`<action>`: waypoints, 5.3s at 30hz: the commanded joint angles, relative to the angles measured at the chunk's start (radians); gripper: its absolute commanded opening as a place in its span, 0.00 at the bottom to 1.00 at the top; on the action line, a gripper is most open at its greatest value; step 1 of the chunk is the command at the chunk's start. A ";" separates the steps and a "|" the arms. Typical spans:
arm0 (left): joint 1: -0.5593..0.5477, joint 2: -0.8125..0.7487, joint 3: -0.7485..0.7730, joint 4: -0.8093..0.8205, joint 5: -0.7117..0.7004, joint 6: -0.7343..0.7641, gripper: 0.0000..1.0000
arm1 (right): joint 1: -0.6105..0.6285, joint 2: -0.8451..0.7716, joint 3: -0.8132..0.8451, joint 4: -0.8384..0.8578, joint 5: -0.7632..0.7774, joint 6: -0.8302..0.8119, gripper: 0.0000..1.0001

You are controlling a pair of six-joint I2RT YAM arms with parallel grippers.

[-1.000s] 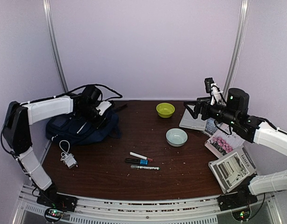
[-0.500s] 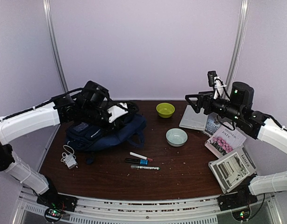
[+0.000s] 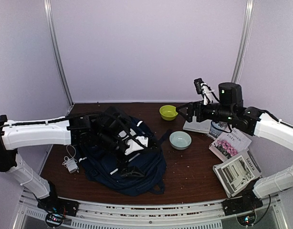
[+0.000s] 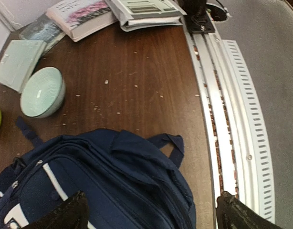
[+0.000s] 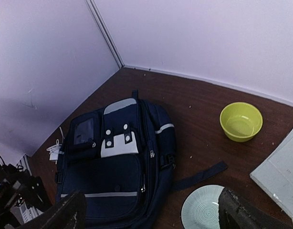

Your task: Pack the student bag

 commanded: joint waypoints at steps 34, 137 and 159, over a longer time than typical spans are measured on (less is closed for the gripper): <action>0.750 -0.016 -0.220 0.262 -0.417 -0.764 0.98 | 0.165 0.756 0.339 -0.187 -0.323 0.026 0.09; 0.503 -0.476 0.143 0.065 -0.154 -0.380 0.00 | 0.588 0.285 0.418 0.124 0.413 -0.098 0.29; 0.377 -0.559 -0.064 0.418 -0.306 -0.539 0.00 | 0.562 0.714 0.820 -0.020 0.287 0.268 0.28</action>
